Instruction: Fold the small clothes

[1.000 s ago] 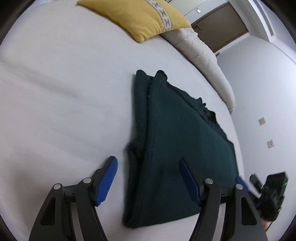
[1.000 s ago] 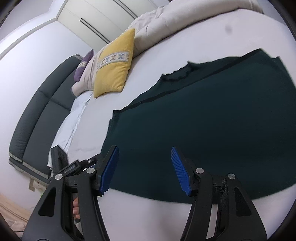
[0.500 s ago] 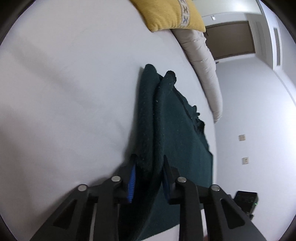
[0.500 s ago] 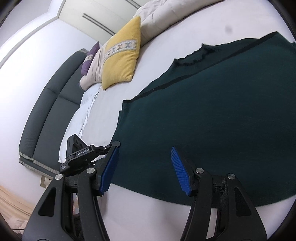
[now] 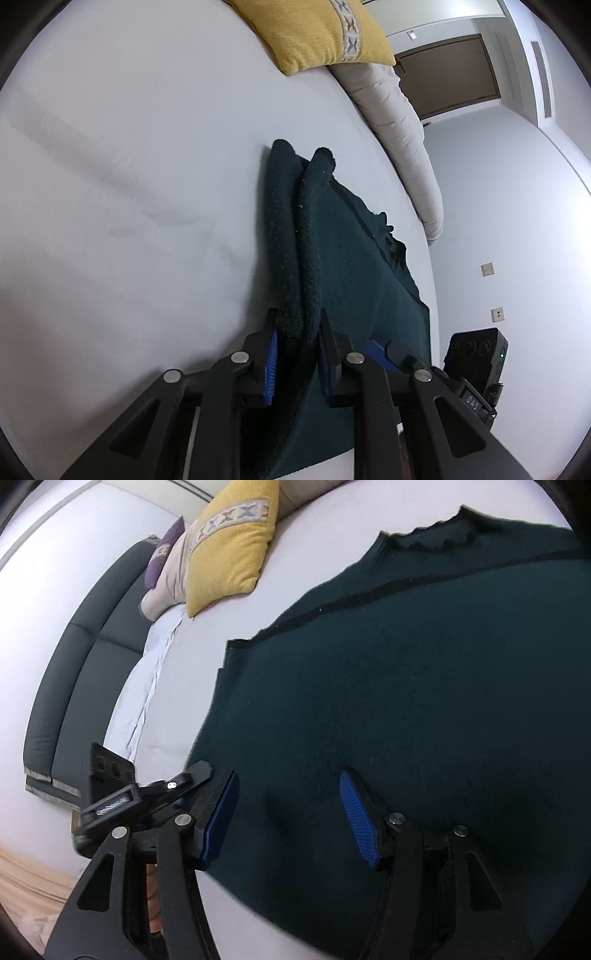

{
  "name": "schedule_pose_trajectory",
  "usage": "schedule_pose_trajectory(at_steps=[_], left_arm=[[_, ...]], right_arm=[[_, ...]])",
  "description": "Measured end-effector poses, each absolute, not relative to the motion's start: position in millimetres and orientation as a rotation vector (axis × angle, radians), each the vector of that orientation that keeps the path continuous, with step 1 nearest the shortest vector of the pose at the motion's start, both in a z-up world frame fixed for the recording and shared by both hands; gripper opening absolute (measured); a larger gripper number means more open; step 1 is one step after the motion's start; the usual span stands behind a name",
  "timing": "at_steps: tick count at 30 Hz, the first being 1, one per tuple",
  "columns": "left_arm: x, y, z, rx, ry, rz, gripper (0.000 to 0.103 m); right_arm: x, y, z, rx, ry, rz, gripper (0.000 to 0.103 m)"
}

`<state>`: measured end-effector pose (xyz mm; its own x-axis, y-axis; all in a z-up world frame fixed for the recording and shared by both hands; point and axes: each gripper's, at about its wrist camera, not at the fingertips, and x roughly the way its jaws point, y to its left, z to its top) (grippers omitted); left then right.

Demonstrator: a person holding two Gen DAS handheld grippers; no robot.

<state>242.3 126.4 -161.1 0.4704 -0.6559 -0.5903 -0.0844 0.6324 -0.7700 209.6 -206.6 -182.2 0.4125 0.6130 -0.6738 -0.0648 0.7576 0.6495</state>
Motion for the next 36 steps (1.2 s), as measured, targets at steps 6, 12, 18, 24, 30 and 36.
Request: schedule_pose_trajectory(at_steps=[6, 12, 18, 24, 30, 36], left_arm=[[242.6, 105.4, -126.7, -0.725, 1.017, -0.407, 0.017], [250.5, 33.1, -77.0, -0.622, 0.979, -0.496, 0.017], [259.5, -73.5, -112.4, -0.576, 1.061, -0.605, 0.017], [245.9, -87.5, -128.0, -0.575, 1.036, -0.587, 0.027], [227.2, -79.6, -114.9, -0.578, 0.995, -0.624, 0.052], [187.9, -66.0, -115.3, -0.547, 0.952, -0.683, 0.063]], right_arm=[[210.2, -236.9, -177.7, 0.75, 1.05, 0.476, 0.055], [207.3, -313.0, -171.2, 0.921, 0.979, 0.428, 0.056], [213.2, -366.0, -184.5, 1.04, 0.965, 0.417, 0.055], [225.5, -378.6, -194.4, 1.065, 0.995, 0.451, 0.055], [240.1, -353.0, -188.5, 0.997, 1.058, 0.411, 0.057], [261.4, -322.2, -178.1, 0.926, 1.147, 0.406, 0.057]])
